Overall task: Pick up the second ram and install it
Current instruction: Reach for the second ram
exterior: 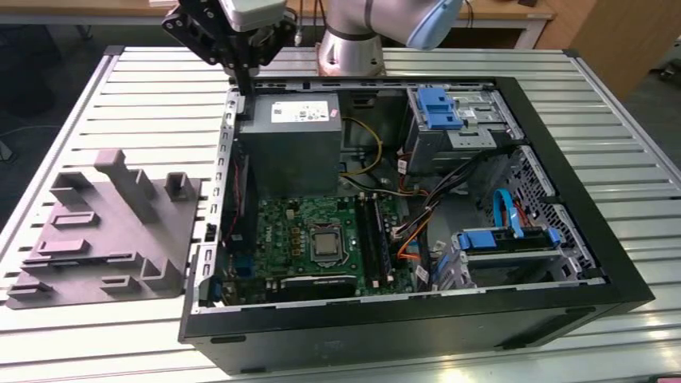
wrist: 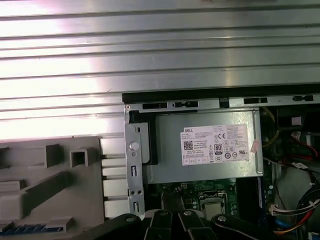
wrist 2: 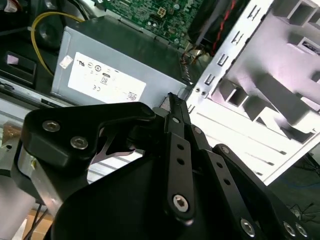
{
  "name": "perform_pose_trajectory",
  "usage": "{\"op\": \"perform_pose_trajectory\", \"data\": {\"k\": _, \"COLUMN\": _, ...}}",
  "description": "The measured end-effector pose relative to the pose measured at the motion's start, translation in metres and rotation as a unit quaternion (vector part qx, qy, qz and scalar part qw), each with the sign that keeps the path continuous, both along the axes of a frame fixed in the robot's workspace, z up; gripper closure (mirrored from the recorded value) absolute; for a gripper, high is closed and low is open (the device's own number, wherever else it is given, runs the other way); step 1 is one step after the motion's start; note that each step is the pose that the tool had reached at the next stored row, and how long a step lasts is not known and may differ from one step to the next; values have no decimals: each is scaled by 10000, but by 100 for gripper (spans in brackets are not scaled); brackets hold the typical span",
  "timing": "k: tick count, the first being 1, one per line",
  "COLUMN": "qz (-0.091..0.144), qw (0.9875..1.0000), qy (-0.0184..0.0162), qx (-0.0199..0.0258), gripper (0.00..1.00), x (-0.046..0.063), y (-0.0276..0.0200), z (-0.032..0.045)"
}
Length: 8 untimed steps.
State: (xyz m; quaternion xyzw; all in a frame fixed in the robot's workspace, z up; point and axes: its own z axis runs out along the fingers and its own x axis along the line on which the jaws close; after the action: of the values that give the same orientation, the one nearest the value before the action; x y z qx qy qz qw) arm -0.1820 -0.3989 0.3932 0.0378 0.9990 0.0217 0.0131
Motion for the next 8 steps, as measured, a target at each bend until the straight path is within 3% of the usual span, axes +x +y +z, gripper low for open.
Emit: {"op": "perform_pose_trajectory", "data": {"k": 8, "qz": 0, "qw": 10000, "qy": -1, "qx": 0, "gripper": 90, "x": -181, "y": 0, "z": 0}}
